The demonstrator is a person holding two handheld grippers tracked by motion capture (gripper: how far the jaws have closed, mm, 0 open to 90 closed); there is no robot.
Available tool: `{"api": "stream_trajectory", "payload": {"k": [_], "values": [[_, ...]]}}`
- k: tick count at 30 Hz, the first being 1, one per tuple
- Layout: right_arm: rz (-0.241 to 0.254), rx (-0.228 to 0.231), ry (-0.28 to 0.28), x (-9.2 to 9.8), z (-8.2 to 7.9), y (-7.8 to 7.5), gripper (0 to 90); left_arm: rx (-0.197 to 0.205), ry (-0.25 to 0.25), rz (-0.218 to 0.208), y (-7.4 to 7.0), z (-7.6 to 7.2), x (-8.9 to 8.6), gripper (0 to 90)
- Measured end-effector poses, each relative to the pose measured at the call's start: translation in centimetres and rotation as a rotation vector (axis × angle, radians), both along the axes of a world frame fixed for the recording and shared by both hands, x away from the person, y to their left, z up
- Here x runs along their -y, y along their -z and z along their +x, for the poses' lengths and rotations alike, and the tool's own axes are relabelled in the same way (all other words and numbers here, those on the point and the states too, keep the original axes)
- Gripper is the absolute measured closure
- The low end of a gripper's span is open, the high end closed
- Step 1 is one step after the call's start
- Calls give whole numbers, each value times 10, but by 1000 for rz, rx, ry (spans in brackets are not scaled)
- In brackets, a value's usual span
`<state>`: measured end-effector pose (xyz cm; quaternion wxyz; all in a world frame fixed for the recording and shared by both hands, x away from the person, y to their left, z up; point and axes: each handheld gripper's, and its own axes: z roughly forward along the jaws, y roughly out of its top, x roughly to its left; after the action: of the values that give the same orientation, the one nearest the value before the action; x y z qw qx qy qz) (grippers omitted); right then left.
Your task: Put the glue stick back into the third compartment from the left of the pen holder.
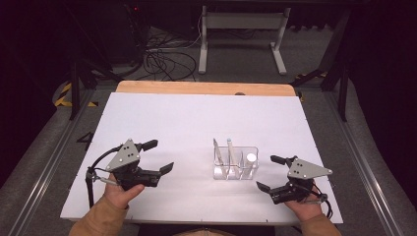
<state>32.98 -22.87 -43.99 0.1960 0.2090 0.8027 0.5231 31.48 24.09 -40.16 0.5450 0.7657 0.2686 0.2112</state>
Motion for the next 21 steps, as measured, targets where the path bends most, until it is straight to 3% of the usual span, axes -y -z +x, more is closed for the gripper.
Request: {"api": "stream_trajectory", "payload": {"k": [10,15,17,19,21], "values": [[2,-2,-4,0,1,0,39,-33,-47,7,31,-7,-28,125],[0,-4,-3,-1,1,0,39,-25,-74,38,49,-13,-43,125],[-2,-7,-4,0,1,1,39,-46,-79,38,58,-13,-49,125],[-3,-5,-4,-1,1,1,39,-69,-96,34,63,-12,-53,125],[-5,-7,-5,-1,1,1,39,-68,-105,-3,62,-13,-57,125]]}}
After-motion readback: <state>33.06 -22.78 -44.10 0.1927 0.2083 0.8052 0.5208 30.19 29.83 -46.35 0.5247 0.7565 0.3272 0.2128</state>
